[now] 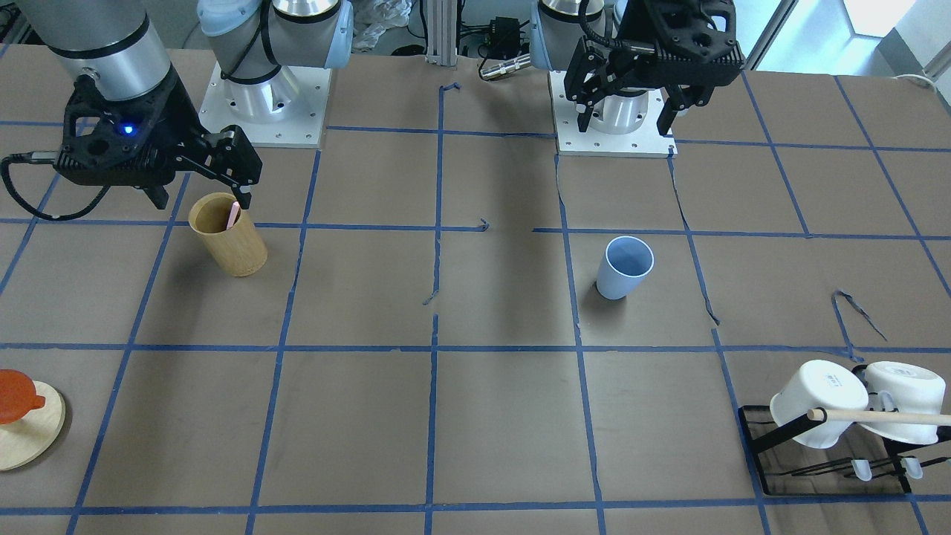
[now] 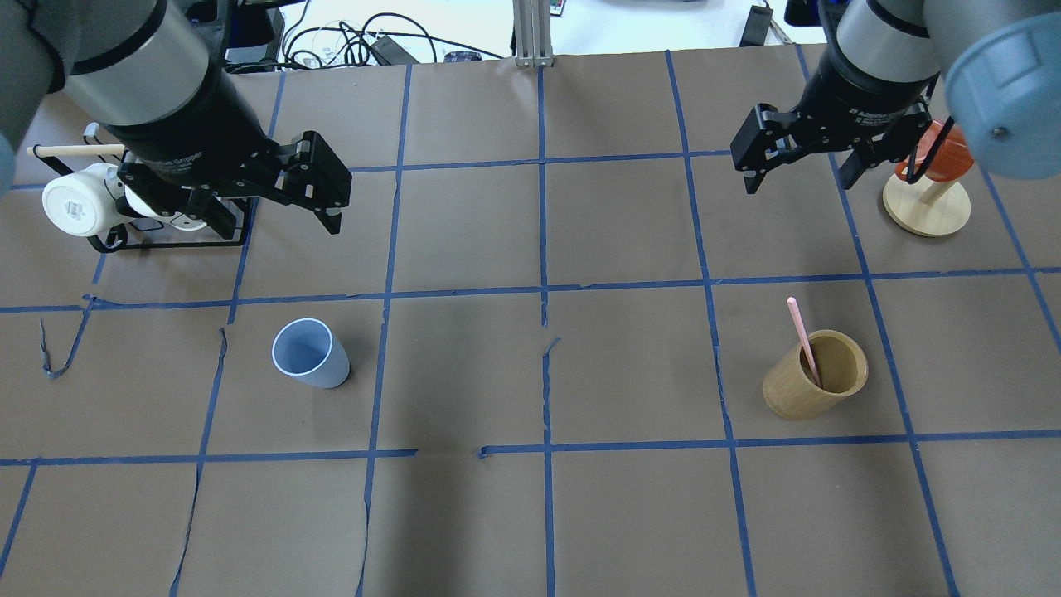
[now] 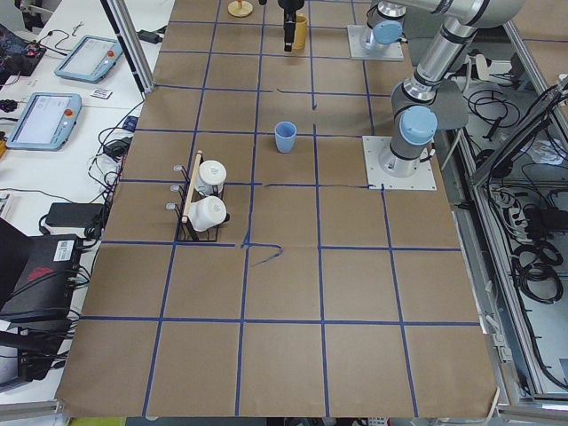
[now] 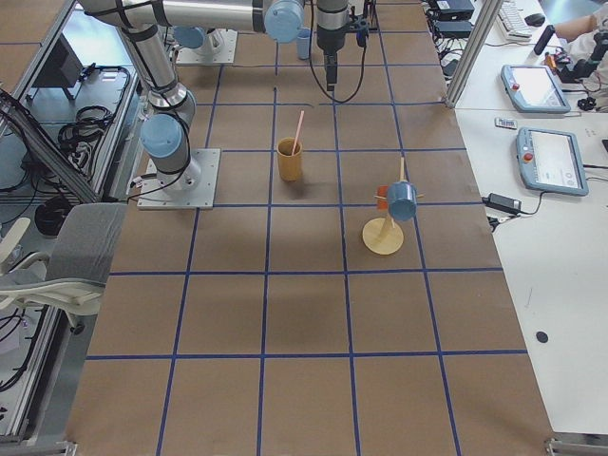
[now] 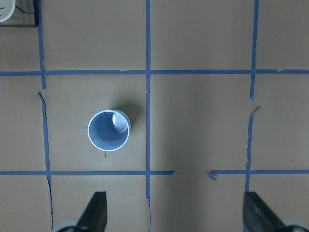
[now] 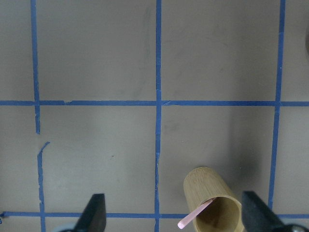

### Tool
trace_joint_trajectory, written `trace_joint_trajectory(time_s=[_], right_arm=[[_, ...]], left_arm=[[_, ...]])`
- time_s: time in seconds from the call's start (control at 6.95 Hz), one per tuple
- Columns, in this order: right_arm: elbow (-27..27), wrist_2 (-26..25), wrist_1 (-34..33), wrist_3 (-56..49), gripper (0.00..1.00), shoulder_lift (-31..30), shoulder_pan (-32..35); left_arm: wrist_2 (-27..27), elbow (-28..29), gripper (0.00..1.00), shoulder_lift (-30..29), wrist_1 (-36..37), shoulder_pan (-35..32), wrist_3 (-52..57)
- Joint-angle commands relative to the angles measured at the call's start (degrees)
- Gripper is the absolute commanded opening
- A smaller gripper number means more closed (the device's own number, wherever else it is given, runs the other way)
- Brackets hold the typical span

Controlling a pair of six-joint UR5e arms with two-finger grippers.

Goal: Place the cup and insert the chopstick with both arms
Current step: 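Lower the right gripper to the pink chopstick while the left descends over the blue cup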

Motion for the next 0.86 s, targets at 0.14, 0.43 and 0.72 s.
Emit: trace_joint_trajectory(time_s=[0.14, 0.43, 0.72], right_arm=[[4.3, -2.3, -3.7, -10.8, 1.0, -0.3, 0.1], [8.2, -2.5, -4.6, -30.0, 1.0, -2.0, 0.0], [13.5, -2.1, -5.1, -39.2, 0.99, -4.2, 0.0]], left_arm=[[0.0, 0.1, 1.0, -0.2, 0.0, 0.3, 0.0], [0.4, 0.0, 1.0, 0.5, -0.7, 0.3, 0.0], [0.1, -0.3, 1.0, -0.2, 0.2, 0.3, 0.0]])
